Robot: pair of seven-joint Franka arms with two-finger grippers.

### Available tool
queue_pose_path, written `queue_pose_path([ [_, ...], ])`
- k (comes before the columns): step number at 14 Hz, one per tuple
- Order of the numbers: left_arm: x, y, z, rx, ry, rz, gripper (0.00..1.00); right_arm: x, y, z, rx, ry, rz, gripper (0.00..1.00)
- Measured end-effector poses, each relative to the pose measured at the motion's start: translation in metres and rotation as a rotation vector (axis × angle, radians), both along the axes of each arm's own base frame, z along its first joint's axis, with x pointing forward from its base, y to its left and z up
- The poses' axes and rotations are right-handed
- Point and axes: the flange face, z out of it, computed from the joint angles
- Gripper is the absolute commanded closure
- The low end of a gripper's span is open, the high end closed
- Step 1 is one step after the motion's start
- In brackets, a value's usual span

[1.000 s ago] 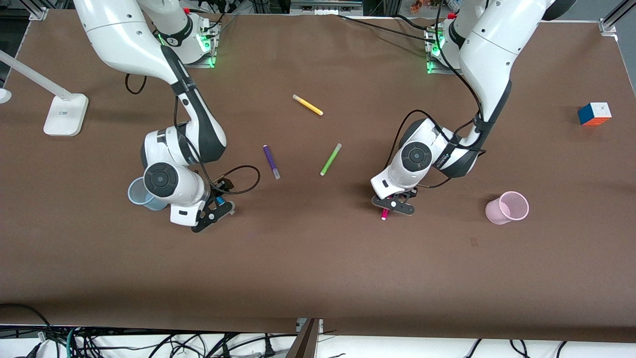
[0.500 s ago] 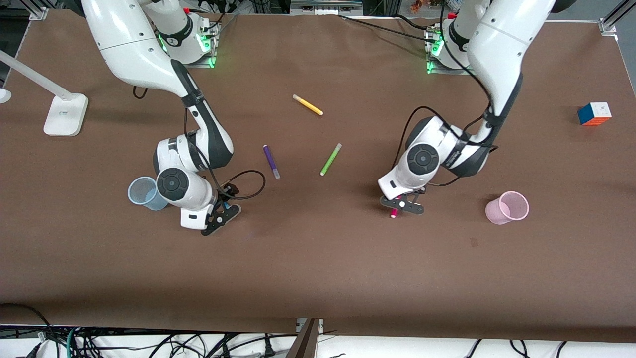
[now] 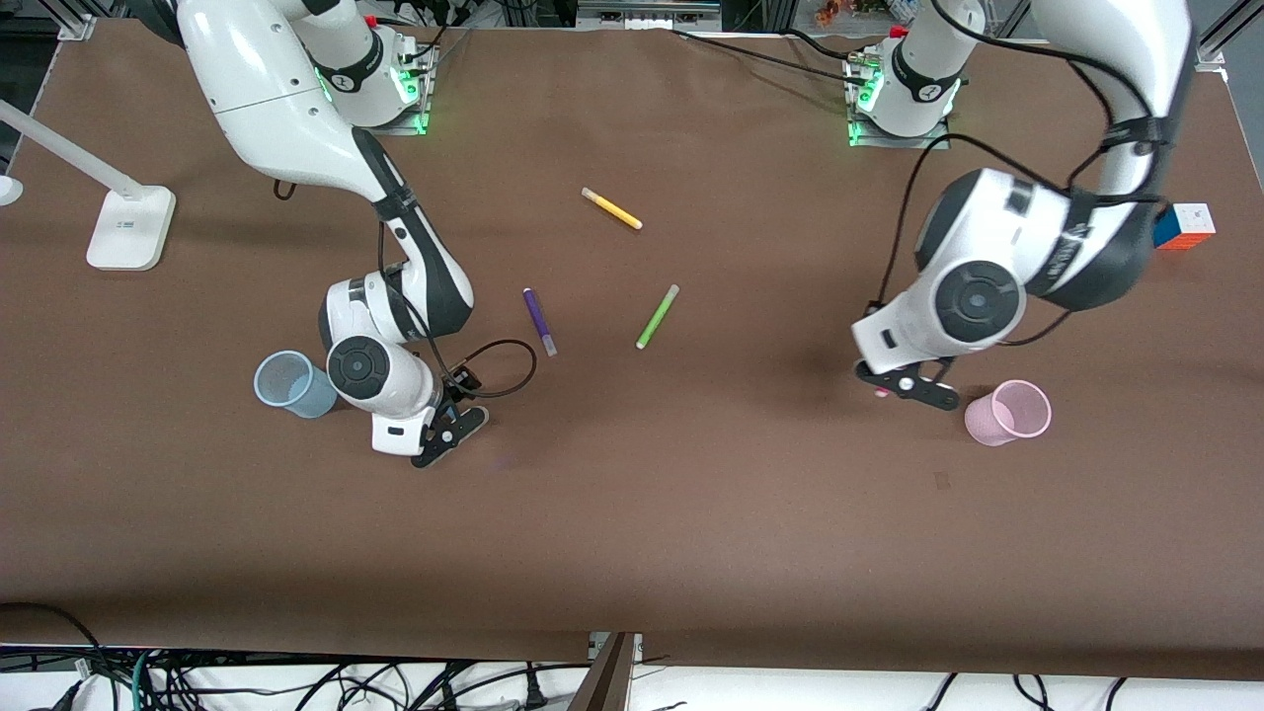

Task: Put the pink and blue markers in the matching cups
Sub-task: 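Carry the pink marker to the pink cup while the right gripper carries blue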

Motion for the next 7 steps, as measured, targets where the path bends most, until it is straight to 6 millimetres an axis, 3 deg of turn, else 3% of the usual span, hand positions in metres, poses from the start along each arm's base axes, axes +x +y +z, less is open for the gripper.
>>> queue_pose_path([
  [2, 0.008, 0.045, 0.007, 0.040, 0.051, -0.083, 1.00, 0.002, -0.001, 0.002, 0.001, -0.008, -0.001, 0.91],
  [4, 0.013, 0.083, 0.000, 0.112, 0.106, -0.163, 1.00, 0.003, -0.003, 0.003, 0.002, -0.012, 0.009, 0.94],
  [7, 0.020, 0.108, -0.028, 0.264, 0.187, -0.298, 1.00, 0.006, -0.005, 0.009, 0.008, -0.020, 0.072, 0.99],
])
